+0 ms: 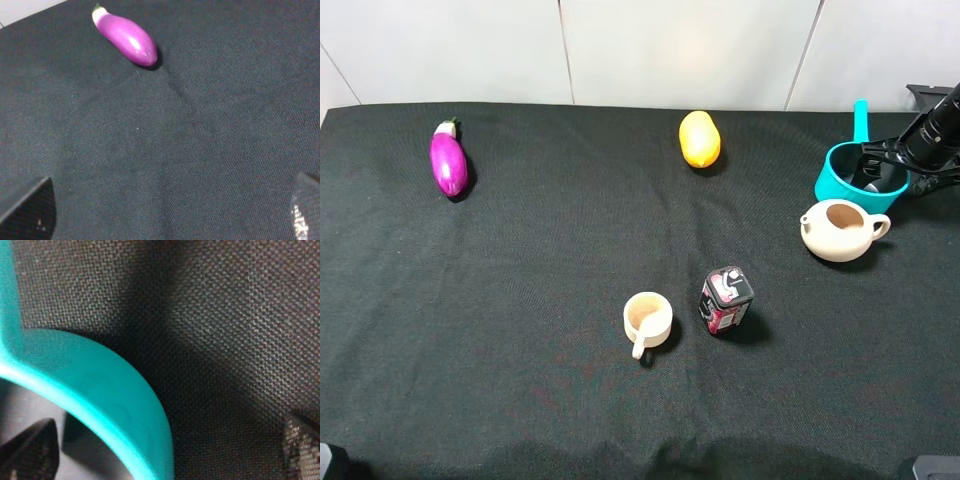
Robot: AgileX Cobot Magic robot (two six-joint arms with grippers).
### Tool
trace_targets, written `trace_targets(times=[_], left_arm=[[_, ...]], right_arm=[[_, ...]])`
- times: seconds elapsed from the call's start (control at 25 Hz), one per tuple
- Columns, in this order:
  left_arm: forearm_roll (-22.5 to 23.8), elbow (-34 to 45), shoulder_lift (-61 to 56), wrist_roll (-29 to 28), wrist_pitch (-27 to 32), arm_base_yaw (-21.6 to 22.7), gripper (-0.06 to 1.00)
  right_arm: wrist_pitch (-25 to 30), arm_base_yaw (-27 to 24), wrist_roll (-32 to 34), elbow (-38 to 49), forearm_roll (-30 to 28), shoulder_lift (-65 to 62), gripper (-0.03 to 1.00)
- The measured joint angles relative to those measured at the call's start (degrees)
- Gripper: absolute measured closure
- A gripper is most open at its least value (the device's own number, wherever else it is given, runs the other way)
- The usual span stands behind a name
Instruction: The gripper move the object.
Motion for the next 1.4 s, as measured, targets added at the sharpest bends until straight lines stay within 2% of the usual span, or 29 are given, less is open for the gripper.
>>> trace_targets(times=[0.64,1.4], left_arm=[[0.00,0.00,0.00,0.00,0.00,0.00,-0.05],[0.00,0.00,0.00,0.00,0.00,0.00,-0.05]], right_arm=[[7.72,0.00,1.73,-3.47,-2.83,-6.20,0.29],[27.72,0.00,2.22,-3.47,-3.00,-22.96,0.27]])
